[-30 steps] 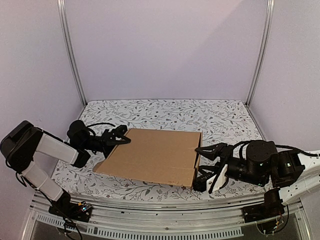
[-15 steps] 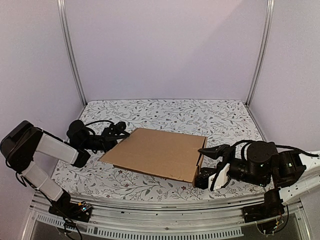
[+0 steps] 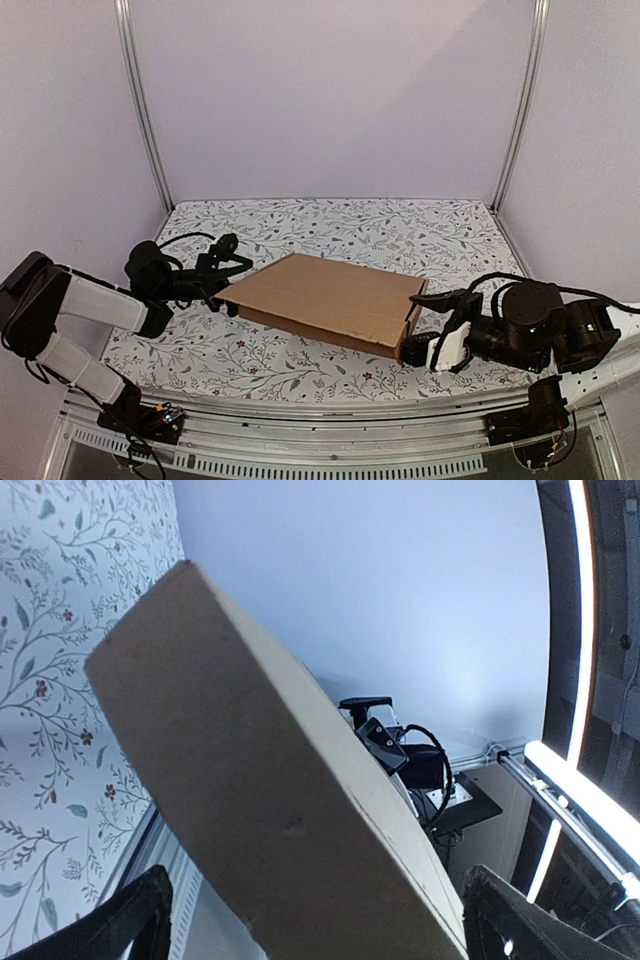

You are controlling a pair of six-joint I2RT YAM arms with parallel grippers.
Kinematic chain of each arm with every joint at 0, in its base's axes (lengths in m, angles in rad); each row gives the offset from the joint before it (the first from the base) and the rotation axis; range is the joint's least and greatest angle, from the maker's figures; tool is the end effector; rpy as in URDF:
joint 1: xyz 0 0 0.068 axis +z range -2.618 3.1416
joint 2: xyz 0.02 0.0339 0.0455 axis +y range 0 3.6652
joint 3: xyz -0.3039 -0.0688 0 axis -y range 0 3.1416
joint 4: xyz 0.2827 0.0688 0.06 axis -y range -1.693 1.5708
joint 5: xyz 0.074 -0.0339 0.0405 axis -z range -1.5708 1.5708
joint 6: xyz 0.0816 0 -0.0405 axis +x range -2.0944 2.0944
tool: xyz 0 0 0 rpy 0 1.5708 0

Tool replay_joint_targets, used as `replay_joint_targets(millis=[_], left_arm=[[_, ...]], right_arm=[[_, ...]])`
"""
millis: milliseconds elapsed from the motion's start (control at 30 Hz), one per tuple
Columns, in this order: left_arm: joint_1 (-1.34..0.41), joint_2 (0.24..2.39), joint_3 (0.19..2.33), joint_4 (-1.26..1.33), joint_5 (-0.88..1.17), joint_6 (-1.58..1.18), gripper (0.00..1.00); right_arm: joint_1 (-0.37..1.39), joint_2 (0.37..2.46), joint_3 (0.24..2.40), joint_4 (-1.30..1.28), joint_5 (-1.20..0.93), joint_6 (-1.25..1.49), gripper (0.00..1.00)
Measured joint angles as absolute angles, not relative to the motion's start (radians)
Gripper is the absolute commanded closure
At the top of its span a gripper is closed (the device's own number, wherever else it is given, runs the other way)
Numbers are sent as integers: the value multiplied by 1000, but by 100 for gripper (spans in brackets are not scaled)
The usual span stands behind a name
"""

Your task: Fold the paper box

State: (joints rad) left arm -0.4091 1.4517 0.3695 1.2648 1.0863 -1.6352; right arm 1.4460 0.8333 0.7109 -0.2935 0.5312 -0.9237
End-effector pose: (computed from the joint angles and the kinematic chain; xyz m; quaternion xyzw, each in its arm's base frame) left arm 0.2279 -0.1775 0.2141 0.0098 0.6765 -0.7339 0.0611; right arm 0.0703 0.2286 0.3051 -0.6951 0.4371 -0.0765 0.5657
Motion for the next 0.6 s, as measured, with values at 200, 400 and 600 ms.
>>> replay_joint_targets(millis=[200, 400, 600], left_arm=[[-400, 1148, 421, 732, 957, -1282, 0], [-396, 852, 549, 126, 681, -926, 0], [-395, 756, 565, -170, 499, -770, 1]], right_arm=[[1414, 840, 711, -319, 519, -803, 60], [1317, 868, 712, -329, 421, -688, 61], [1179, 916, 712, -307, 220, -597, 62]])
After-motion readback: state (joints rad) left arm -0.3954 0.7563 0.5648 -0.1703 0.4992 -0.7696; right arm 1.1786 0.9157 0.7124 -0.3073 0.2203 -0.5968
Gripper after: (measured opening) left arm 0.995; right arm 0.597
